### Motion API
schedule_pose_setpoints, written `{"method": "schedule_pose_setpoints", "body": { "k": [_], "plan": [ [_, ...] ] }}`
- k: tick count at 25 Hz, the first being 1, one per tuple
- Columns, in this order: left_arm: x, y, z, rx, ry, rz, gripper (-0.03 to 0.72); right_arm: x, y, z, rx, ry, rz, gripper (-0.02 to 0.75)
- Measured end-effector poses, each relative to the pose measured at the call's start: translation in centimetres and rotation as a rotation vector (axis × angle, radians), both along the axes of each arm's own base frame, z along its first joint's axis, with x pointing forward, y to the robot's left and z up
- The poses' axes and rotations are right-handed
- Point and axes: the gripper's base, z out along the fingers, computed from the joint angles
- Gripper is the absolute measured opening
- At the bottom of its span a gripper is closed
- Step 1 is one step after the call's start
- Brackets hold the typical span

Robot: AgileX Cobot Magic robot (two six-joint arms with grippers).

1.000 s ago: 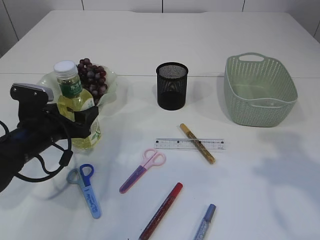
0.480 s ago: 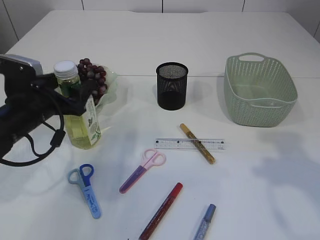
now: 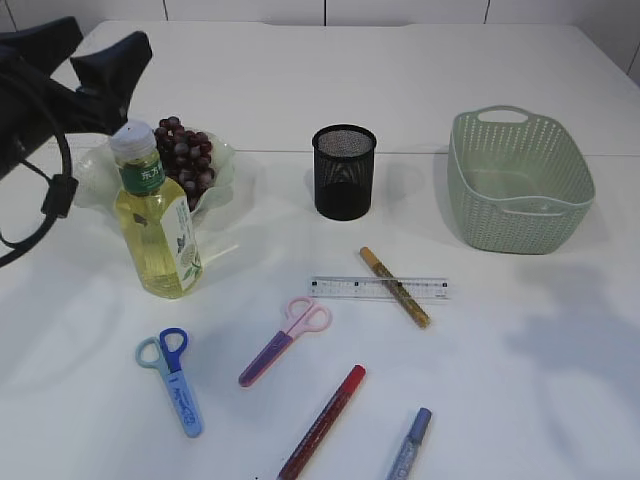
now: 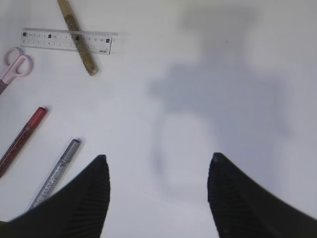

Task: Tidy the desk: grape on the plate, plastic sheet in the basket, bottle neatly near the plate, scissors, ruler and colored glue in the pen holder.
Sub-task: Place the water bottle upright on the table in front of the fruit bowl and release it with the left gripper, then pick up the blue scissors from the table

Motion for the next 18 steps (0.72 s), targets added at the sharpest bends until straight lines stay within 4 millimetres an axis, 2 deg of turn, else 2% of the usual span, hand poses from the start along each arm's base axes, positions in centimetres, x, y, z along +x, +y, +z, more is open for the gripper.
{"method": "schedule_pose_setpoints", "body": {
  "k": [6,9,18],
  "plan": [
    [-1.9,0.8,2.6,0.044,0.141,0.037,0.552,0.0,0.0,0.0,0.0,0.0,0.0,0.49],
    [-3.0,1.4,3.1,0.085,0.266,0.076,0.547,0.0,0.0,0.0,0.0,0.0,0.0,0.489],
    [-7.1,3.2,3.1,0.109,0.673,0.178,0.544,0.0,0.1,0.0,0.01,-0.001,-0.001,0.489]
  ]
}}
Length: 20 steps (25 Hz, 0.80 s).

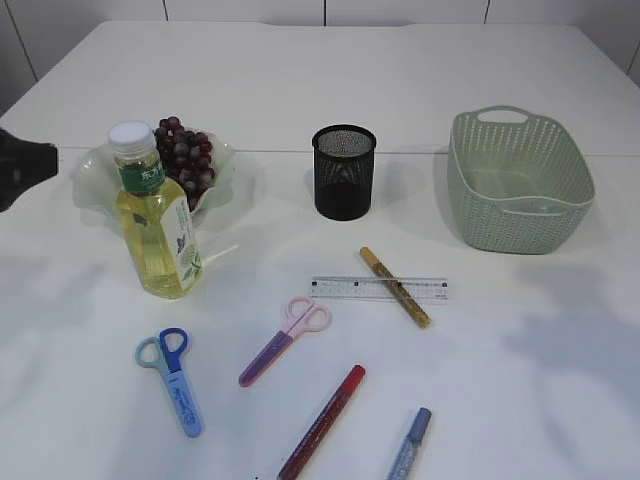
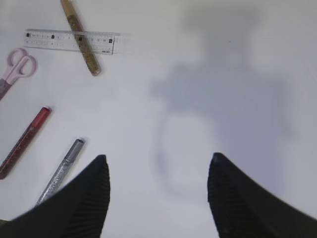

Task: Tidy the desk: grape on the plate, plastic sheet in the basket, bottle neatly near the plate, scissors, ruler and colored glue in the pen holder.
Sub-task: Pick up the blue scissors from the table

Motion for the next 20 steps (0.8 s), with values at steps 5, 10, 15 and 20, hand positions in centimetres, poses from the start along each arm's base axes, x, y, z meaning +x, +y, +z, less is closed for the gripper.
{"method": "schedule_pose_setpoints", "body": {
  "k": [5,10,15,20],
  "plan": [
    [-2.1,0.5,-0.2,-0.013,0.166,0.028,0.543,0.0,0.2,0.1,0.025,-0.002,-0.002,0.49],
    [-3.9,0.7,-1.4,0.012,0.431,0.039,0.543,0.0,0.4,0.1,0.058,-0.002,-0.004,0.491],
    [-4.9,0.5,-0.2,0.01,0.626,0.033,0.543,0.0,0.5,0.1,0.071,0.0,-0.004,0.49],
    [-5.2,0.1,1.6,-0.039,0.69,0.014,0.543,0.0,1.1,0.2,0.086,0.002,0.019,0.49]
  ]
}}
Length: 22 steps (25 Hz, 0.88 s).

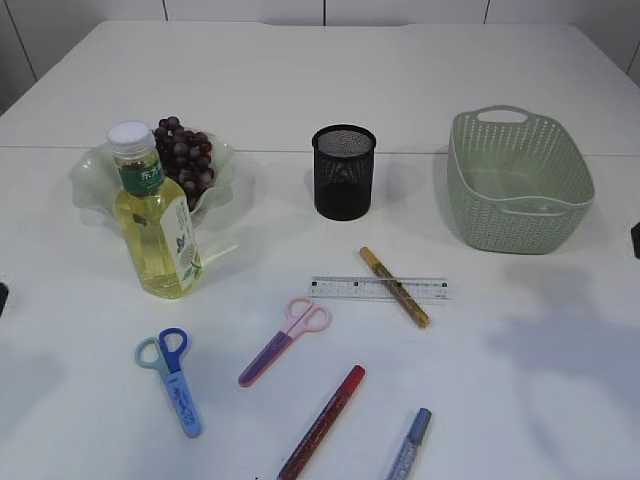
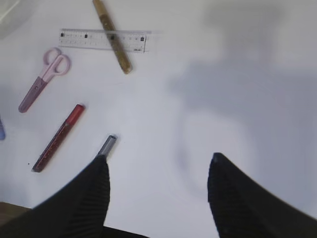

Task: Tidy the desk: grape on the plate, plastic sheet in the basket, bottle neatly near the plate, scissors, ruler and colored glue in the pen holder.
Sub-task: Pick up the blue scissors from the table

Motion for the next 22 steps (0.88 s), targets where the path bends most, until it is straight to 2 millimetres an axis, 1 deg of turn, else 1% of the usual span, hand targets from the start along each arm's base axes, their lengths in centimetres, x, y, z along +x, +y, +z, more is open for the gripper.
{"method": "schedule_pose_setpoints", "body": {
  "k": [4,8,11,15,19,22],
  "plan": [
    [0.3,-0.5,0.7,-0.068,-0.025,0.014,0.543,-0.2,1.3,0.0,0.018,0.015,0.04,0.49],
    [0.5,-0.6,0.8,-0.087,-0.052,0.02,0.543,-0.5,2.5,-0.1,-0.001,0.033,0.072,0.49],
    [0.5,-0.7,0.8,-0.094,-0.055,0.012,0.543,-0.5,2.9,-0.1,-0.063,0.029,0.096,0.49],
    [0.8,-1.1,0.6,-0.123,-0.044,0.015,0.543,0.5,2.9,0.8,-0.109,0.022,0.091,0.49],
    [1.1,-2.4,-0.1,-0.153,0.013,0.016,0.543,1.7,2.9,1.5,-0.139,0.015,0.088,0.49],
    [1.2,-4.3,-1.0,-0.151,0.051,0.018,0.535,2.4,3.0,1.5,-0.145,0.023,0.089,0.49]
  ]
}}
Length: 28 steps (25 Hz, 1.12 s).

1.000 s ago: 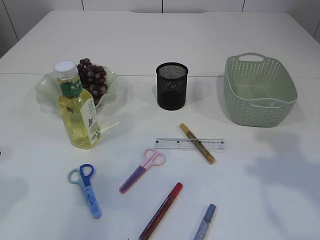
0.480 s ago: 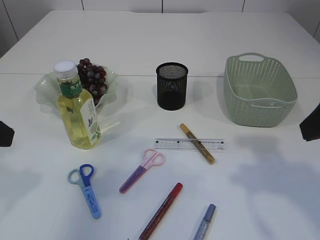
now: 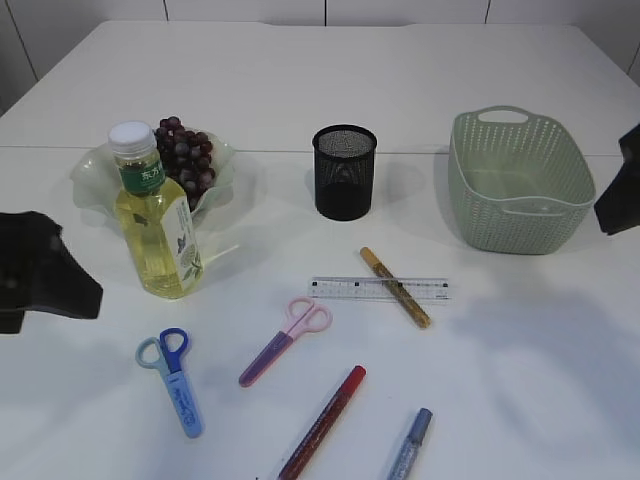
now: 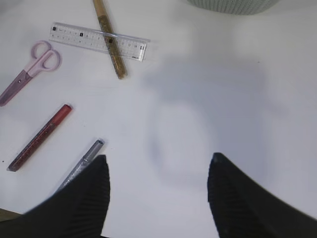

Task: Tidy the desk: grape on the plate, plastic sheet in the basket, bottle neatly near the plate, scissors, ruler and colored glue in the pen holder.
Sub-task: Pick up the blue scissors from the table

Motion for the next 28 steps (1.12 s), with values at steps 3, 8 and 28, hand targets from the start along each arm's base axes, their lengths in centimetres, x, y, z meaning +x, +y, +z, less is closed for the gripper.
{"method": "schedule_pose_setpoints", "body": {
  "k": [3,8,28],
  "plan": [
    [0.3,-2.2,-1.3,0.031,0.03,0.029,0.508,0.4,0.1,-0.4,-0.004,0.021,0.001,0.49],
    [1.8,-4.8,-5.6,0.129,0.134,0.171,0.497,0.4,0.1,-0.4,-0.006,0.027,0.005,0.49],
    [7.1,-8.3,-11.4,0.087,0.277,0.528,0.495,0.3,0.1,-0.5,-0.012,0.044,0.013,0.489]
  ]
}}
